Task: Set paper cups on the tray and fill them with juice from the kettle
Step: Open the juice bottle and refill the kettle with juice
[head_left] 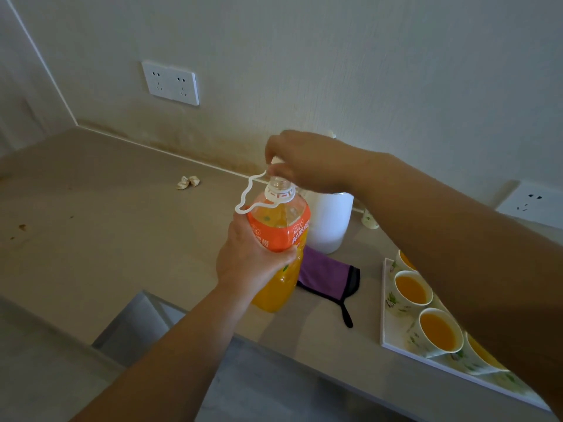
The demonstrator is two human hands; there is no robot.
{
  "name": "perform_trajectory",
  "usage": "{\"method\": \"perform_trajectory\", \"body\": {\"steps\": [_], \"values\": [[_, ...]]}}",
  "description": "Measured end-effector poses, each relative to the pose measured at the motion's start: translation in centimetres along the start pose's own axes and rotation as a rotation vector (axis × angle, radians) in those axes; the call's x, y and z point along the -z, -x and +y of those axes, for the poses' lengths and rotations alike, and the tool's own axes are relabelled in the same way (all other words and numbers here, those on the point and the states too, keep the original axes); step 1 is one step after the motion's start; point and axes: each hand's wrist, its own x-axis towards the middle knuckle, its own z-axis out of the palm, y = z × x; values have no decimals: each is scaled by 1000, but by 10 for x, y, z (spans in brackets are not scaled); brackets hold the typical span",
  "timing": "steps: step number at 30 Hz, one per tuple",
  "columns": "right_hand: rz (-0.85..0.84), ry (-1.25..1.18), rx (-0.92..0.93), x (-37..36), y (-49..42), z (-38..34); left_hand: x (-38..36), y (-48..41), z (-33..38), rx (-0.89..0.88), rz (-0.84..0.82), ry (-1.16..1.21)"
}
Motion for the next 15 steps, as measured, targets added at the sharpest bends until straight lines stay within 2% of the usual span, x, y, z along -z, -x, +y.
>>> {"method": "perform_trajectory", "body": {"steps": [2, 4, 6, 7, 9, 10, 12, 15], "values": [[24, -239, -29, 4, 8, 11, 0, 0, 0, 1, -5, 4], [85, -629, -120, -3, 25, 22, 0, 1, 1, 2, -4, 11], [216, -995, -227, -30, 45, 38, -1, 1, 0, 0, 7, 28], [290, -1097, -307, -51, 54, 45, -1, 0, -1, -8, 7, 36], [354, -1200, -516, -103, 73, 54, 0, -1, -3, -20, -26, 41], [330, -1226, -610, -129, 81, 54, 2, -2, -5, -21, -47, 40], [190, -1204, -728, -180, 95, 51, 5, -4, -7, -21, -81, 50], [-3, -997, -801, -241, 107, 43, 7, -5, -9, -39, -95, 70]]}}
